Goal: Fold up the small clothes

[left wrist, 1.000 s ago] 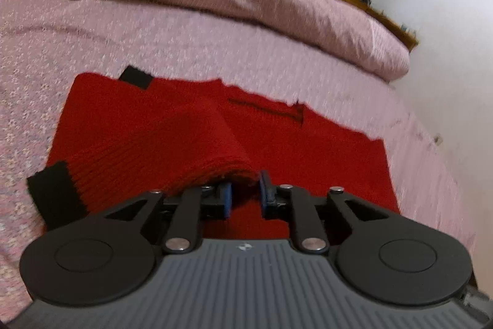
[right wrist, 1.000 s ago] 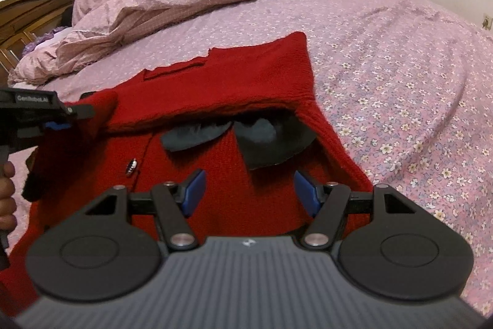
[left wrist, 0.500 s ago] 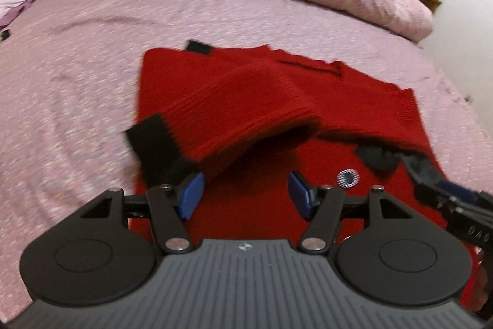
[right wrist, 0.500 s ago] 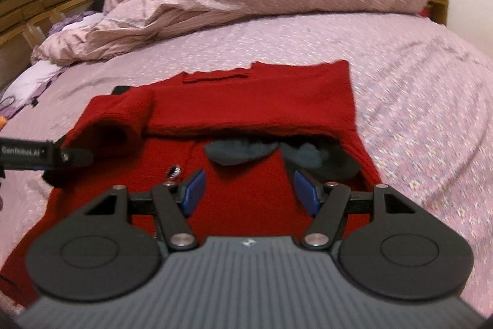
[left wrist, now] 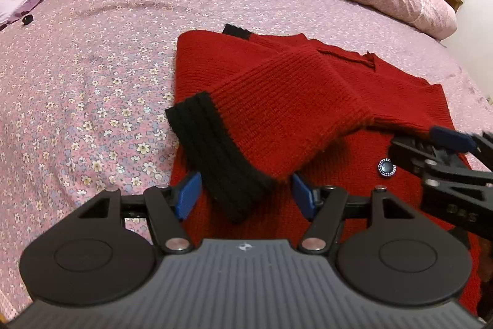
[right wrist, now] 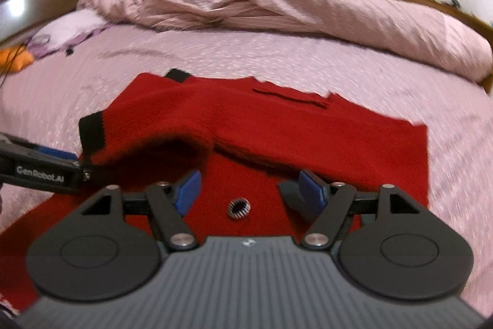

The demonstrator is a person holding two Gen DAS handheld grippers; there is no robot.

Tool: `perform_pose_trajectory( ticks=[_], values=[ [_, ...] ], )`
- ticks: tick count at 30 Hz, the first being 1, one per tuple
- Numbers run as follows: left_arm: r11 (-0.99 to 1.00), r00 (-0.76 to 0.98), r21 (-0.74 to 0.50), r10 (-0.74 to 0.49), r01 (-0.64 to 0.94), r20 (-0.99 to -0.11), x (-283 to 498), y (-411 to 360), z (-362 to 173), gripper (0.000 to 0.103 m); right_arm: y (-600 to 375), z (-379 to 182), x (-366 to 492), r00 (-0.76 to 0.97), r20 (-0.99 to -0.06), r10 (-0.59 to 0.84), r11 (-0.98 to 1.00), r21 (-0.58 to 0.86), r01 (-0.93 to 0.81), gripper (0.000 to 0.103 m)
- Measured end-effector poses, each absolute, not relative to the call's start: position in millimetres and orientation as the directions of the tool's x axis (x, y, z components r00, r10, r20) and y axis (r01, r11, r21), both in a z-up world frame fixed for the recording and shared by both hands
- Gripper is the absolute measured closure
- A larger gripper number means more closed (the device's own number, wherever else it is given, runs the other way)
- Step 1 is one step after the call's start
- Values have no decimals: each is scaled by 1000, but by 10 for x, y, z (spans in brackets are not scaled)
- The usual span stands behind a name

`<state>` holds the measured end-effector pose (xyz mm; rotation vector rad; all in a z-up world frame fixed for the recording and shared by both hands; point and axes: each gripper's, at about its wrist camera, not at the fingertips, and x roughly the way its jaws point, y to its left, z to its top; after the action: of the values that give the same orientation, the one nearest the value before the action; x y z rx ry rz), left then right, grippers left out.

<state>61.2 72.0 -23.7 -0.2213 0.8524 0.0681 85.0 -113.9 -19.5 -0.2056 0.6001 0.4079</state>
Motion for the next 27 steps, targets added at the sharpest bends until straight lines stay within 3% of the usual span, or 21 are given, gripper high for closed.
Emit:
perform_pose_trajectory(
  ticks=[7,15,25,26,27],
  values=[
    [972,654,-186,-47,-144,-755,624,760,-247,33,-730,-328,1024,768,-575,281,826,-262,-498,31],
    [965,672,-207,-45,-163,-739,474,933,-151,33,-336,-370,794,829,-463,314,672,-508,-539,31],
    [949,691,-222,-5,-225,-723,330,1163,-59,32,-140,-328,766,813,-417,406,625,-523,-580,32],
    [946,695,-225,-1,-232,-719,320,1183,-44,32,-151,-324,751,805,-416,422,622,-513,-591,38],
    [945,697,-226,3,-237,-717,313,1196,-33,32,-154,-318,760,792,-421,443,618,-496,-610,57]
  ],
)
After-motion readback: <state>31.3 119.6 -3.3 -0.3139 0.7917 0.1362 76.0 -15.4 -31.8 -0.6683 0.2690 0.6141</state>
